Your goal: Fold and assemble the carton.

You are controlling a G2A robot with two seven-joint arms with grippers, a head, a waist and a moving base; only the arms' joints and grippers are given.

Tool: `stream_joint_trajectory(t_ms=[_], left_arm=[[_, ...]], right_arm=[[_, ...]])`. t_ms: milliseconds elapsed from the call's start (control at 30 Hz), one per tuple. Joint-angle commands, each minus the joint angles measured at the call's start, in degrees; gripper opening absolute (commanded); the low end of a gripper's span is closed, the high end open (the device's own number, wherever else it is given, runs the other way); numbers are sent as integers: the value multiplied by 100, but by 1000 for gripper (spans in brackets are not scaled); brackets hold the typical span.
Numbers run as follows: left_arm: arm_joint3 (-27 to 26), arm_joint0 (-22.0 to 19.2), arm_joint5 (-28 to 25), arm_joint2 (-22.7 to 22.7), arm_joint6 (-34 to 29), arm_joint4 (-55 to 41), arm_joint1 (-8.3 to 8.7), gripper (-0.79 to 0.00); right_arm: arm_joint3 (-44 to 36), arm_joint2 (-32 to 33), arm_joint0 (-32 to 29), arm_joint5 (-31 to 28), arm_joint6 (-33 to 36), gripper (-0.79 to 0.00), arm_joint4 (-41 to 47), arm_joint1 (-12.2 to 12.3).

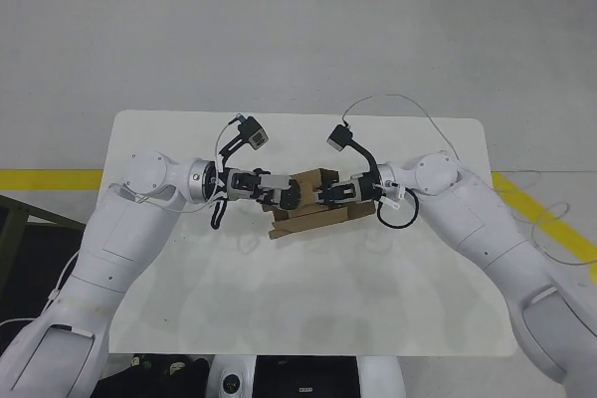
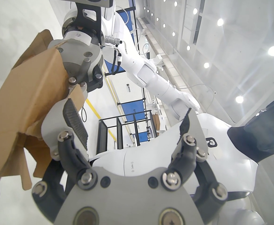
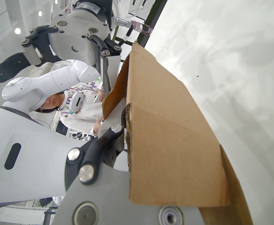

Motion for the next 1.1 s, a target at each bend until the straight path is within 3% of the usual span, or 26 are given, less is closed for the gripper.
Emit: stream_joint_trajectory(t_ms=[0,533,1067], left_arm=[[3,3,-19,-35,8,-14,2,0],[202,102,-59,-166,116,287,27,0],[274,87,-34,-278,170,395,40,0]], right_arm=[[39,57,-18,-11,-11,-785,14,25],[-355,536,-395,72,71,-785,31,350],[-926,496,-556,310,310,-785,24,416]])
